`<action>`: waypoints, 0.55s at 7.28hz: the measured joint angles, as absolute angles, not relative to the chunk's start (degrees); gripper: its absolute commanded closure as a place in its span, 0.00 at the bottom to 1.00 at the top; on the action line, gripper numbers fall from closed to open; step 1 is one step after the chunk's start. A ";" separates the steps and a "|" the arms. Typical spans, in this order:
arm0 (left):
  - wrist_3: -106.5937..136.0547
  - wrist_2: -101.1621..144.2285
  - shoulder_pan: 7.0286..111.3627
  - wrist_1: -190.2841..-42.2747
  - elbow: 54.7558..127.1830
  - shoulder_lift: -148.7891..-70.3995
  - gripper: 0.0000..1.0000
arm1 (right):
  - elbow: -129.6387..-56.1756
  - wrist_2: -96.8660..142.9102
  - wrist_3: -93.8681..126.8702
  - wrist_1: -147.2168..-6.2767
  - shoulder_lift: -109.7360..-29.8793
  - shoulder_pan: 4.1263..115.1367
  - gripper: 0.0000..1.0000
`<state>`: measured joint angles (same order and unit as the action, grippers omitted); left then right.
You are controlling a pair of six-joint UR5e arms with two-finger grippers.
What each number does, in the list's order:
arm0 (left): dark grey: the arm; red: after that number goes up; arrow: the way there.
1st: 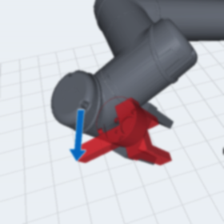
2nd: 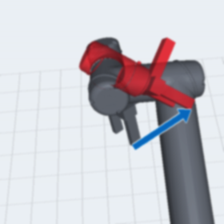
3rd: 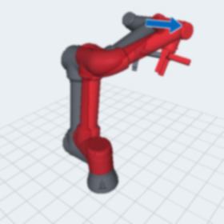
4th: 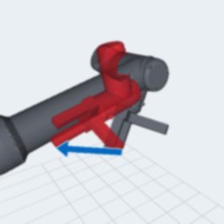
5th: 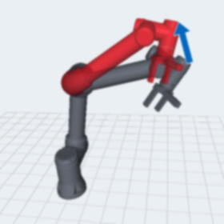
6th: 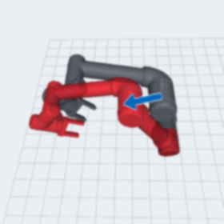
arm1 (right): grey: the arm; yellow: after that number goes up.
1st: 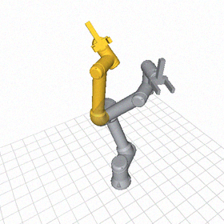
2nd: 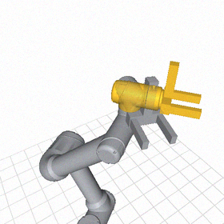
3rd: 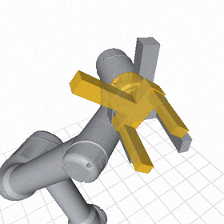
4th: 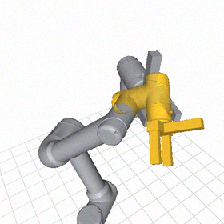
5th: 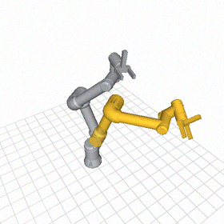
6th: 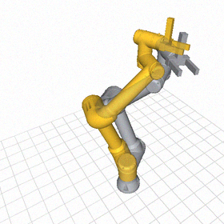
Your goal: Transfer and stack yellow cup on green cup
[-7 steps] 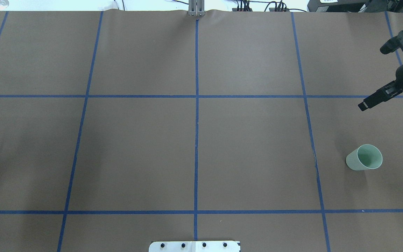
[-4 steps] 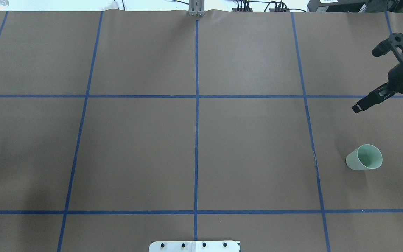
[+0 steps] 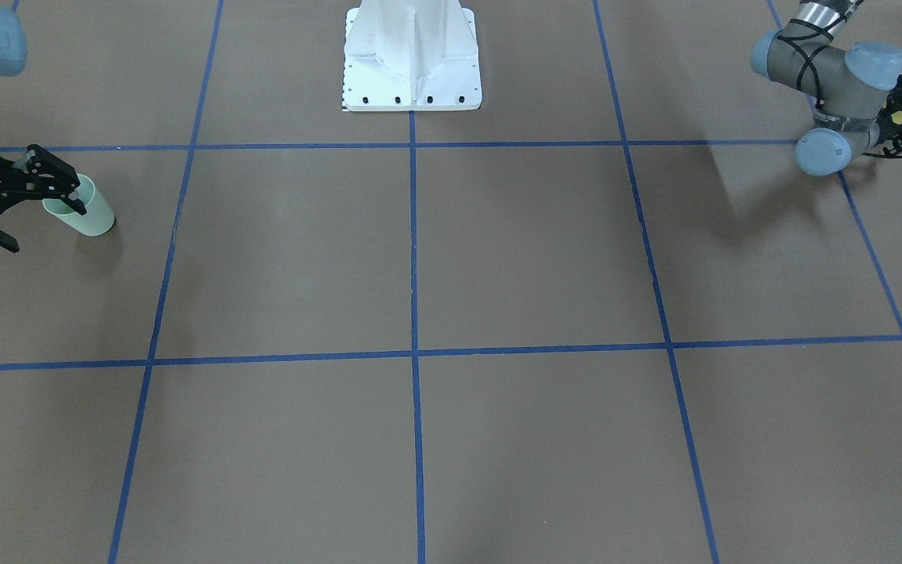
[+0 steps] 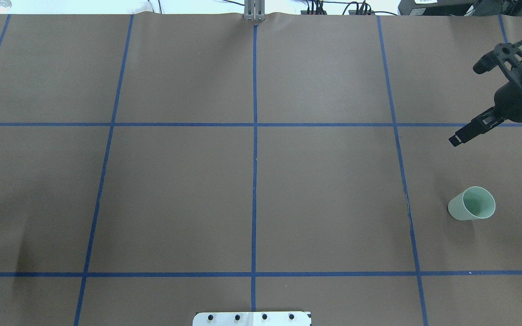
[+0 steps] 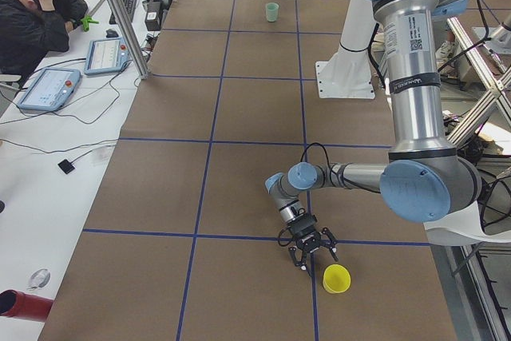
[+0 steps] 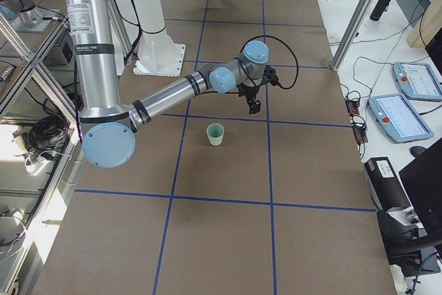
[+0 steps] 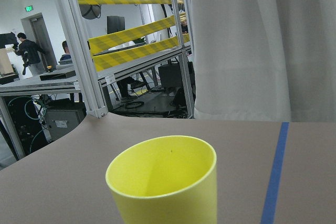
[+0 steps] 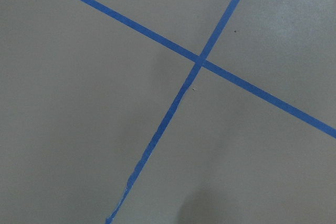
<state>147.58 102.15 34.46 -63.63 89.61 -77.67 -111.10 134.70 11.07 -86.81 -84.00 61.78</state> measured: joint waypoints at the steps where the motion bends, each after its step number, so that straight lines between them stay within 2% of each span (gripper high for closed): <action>1: 147.65 102.37 34.46 -63.63 88.70 -77.59 0.00 | -110.91 134.67 11.07 -86.78 -83.93 61.68 0.00; 4: 147.80 102.79 34.45 -63.65 86.52 -77.28 0.00 | -110.67 134.65 11.08 -86.83 -83.93 61.62 0.00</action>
<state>147.80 102.79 34.45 -63.65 86.52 -77.28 -110.67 134.65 11.08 -86.83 -83.93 61.62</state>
